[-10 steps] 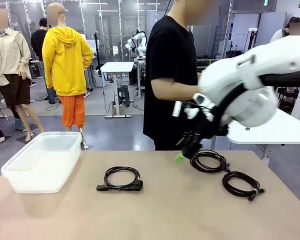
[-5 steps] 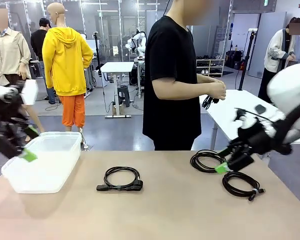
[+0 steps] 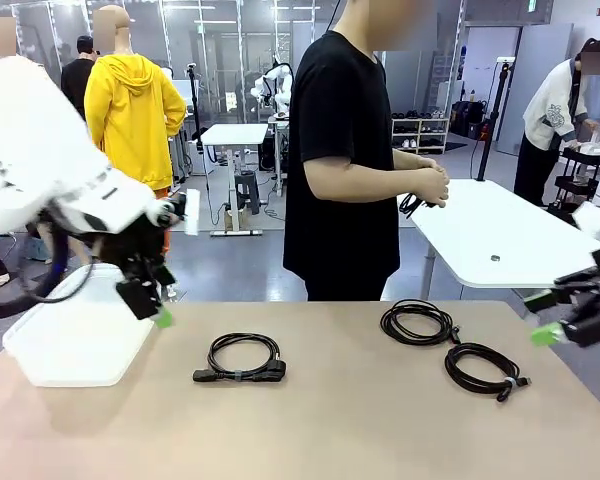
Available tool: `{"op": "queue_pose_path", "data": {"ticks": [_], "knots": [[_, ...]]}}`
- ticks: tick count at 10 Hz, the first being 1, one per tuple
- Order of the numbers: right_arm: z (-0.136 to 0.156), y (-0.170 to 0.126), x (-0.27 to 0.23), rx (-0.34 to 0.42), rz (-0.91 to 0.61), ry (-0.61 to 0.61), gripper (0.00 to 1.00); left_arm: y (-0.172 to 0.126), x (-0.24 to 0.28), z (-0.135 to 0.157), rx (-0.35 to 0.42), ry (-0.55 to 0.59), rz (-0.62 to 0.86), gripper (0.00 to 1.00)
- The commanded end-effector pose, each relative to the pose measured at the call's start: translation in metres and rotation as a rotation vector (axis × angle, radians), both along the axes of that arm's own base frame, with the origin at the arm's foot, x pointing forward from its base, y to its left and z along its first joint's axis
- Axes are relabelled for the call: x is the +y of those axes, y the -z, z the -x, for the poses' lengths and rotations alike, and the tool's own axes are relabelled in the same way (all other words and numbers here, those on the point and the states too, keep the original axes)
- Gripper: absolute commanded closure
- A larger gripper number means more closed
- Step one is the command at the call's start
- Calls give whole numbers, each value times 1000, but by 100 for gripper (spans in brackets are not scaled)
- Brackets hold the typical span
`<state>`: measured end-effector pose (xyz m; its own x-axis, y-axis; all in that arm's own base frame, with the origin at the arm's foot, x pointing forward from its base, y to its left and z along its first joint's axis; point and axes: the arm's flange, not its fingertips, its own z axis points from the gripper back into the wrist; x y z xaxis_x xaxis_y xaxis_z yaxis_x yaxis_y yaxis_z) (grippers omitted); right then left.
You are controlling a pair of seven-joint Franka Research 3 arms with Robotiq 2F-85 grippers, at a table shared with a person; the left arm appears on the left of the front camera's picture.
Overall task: Organize and store the cables.
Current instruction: Place the Power Cable into the Organizing box.
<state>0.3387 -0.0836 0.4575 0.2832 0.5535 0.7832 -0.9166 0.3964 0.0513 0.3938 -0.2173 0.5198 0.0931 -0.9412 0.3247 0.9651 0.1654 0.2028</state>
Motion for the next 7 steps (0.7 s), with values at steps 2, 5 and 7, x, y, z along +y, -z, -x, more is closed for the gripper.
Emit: {"op": "queue_pose_path", "data": {"ticks": [2,5,7], "knots": [[64,63,-13,-120,-8,-108,0,33,-33,-23,1,-6,-10,0],[85,119,-33,-363,-145,-116,0,67,-66,-36,-37,55,-95,0],[25,54,-80,-272,-60,-99,0,79,-83,-51,26,90,-153,0]]}}
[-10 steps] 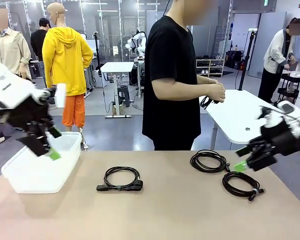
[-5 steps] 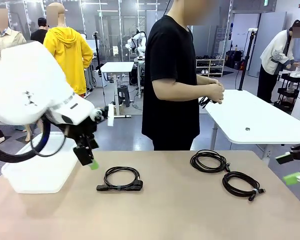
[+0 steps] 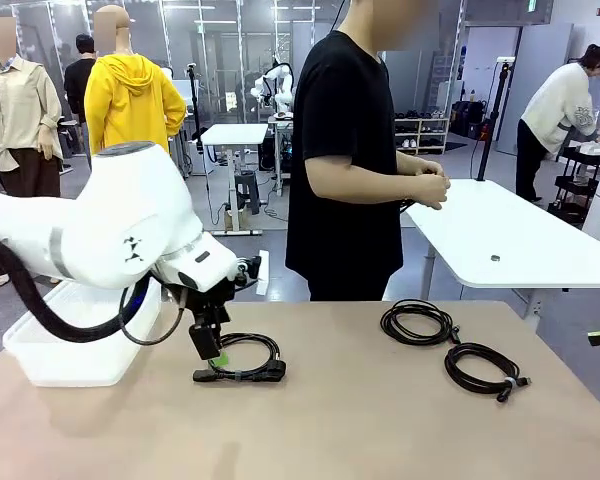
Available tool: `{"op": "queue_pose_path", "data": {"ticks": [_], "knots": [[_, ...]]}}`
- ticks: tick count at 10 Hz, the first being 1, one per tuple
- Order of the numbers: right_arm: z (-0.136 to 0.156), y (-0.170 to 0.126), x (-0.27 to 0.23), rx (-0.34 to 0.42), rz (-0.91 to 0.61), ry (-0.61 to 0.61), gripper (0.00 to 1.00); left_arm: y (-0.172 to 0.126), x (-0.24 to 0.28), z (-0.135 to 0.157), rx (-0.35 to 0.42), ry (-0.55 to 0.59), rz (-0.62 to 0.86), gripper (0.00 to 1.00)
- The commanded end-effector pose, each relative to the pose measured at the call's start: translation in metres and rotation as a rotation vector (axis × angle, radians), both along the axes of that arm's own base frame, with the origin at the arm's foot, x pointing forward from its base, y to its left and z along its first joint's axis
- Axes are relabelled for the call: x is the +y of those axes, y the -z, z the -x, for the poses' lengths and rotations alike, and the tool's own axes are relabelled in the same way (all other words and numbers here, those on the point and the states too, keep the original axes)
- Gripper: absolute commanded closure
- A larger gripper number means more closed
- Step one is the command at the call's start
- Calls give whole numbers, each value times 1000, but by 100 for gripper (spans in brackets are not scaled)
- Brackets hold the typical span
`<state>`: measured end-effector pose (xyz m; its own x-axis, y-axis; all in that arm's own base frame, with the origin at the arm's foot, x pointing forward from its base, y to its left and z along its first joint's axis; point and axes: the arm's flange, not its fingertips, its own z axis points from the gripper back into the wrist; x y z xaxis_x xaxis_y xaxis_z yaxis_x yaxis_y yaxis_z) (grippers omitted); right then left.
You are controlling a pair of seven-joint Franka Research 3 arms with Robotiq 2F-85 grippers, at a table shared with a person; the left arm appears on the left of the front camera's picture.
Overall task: Organize and store the cables.
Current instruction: Place the Power Cable into the Organizing box.
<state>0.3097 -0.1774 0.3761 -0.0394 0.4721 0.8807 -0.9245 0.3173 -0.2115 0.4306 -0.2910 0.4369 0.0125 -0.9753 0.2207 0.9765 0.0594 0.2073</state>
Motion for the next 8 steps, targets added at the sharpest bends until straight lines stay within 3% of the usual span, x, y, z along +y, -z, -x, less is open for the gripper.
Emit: {"op": "queue_pose_path", "data": {"ticks": [1,8], "knots": [[-4,-28,14,50,53,2,0,7,-15,-19,10,27,-97,0],[-4,-28,14,50,53,2,0,42,-19,-40,55,-18,-131,0]]}}
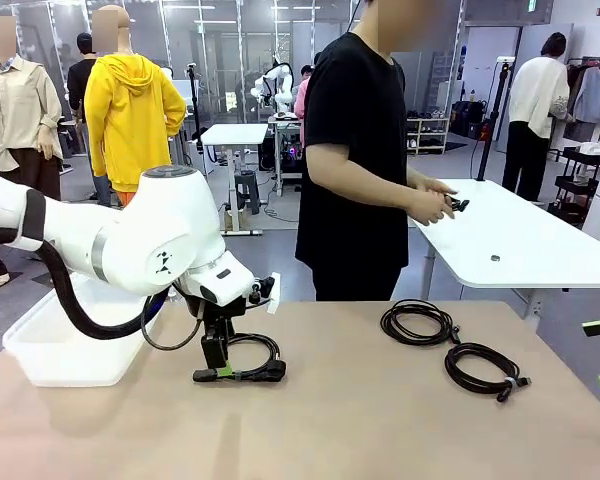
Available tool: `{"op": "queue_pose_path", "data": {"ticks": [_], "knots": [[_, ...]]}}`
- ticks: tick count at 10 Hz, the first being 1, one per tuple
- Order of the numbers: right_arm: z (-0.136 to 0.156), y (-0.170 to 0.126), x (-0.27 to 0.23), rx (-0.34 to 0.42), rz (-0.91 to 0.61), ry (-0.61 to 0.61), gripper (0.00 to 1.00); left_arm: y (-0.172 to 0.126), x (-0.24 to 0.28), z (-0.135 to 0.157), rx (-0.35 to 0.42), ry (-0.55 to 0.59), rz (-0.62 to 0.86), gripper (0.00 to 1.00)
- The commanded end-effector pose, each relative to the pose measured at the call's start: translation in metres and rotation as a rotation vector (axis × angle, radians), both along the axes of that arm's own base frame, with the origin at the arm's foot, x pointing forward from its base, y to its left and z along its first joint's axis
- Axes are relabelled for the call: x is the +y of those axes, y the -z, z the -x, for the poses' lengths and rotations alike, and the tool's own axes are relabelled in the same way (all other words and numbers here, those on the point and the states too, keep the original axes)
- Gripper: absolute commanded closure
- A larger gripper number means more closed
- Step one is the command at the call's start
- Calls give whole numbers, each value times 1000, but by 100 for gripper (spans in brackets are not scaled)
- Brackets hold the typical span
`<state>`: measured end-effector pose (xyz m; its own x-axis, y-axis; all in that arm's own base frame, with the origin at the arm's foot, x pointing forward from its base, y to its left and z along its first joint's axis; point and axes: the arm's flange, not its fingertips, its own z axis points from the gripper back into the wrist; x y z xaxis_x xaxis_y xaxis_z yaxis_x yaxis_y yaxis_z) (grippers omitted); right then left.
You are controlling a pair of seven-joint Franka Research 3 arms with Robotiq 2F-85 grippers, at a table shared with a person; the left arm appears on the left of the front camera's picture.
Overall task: Organize and store the cables.
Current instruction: Place the Power Cable into the Organizing box.
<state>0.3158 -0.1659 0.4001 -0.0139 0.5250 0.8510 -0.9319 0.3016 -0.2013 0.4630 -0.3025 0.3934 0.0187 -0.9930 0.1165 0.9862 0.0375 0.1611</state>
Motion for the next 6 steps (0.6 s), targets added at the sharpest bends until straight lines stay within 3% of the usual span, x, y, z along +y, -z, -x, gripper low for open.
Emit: {"op": "queue_pose_path", "data": {"ticks": [1,6], "knots": [[2,-4,2,19,-8,6,0,-7,0,3,-9,7,7,0],[2,-4,2,19,-8,6,0,-7,0,3,-9,7,7,0]]}}
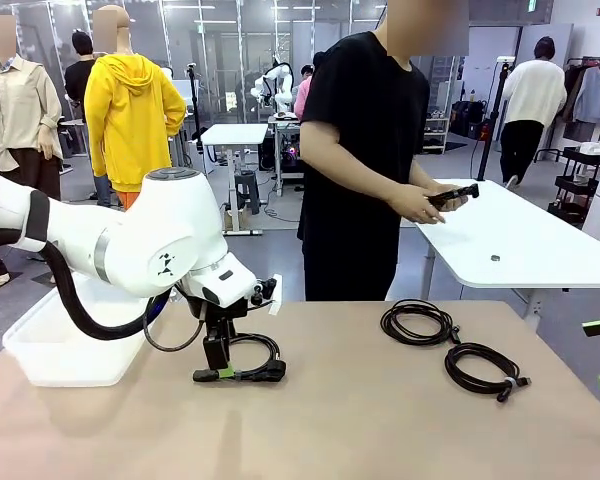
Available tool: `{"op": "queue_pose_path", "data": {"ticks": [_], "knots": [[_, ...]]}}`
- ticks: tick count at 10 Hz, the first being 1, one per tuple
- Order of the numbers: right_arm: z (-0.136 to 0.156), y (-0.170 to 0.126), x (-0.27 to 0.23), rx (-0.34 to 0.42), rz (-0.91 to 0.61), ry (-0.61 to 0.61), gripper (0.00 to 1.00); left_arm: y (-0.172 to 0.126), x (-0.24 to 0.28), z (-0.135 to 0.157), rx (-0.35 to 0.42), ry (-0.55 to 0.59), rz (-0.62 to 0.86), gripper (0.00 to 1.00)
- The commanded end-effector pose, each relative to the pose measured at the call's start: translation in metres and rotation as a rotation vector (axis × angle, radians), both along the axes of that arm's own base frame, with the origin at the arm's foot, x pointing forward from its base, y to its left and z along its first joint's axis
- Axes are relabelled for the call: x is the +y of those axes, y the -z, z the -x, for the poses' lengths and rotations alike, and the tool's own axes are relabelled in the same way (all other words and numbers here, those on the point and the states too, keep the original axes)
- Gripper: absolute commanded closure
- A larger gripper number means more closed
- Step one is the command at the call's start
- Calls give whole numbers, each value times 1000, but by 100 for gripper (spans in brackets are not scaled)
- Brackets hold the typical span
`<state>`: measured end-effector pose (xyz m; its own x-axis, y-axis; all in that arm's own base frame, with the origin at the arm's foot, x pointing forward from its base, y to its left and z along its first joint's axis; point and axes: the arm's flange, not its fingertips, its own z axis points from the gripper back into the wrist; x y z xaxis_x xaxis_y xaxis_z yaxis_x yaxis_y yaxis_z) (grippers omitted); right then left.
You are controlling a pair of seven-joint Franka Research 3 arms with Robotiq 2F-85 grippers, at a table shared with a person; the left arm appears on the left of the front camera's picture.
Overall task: Organize and store the cables.
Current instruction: Place the Power Cable into the Organizing box.
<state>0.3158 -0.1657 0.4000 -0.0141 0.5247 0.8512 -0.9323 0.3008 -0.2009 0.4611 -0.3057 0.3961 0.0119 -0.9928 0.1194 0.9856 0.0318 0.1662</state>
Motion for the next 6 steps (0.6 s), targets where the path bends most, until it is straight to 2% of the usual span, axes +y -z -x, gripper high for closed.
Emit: {"op": "queue_pose_path", "data": {"ticks": [1,2,3,6], "knots": [[2,-4,2,19,-8,7,0,0,0,0,0,0,0,0],[2,-4,2,19,-8,7,0,10,0,-6,31,33,3,0],[2,-4,2,19,-8,7,0,17,-1,-11,14,49,7,0],[2,-4,2,19,-8,7,0,43,-10,-34,51,40,-52,0]]}}
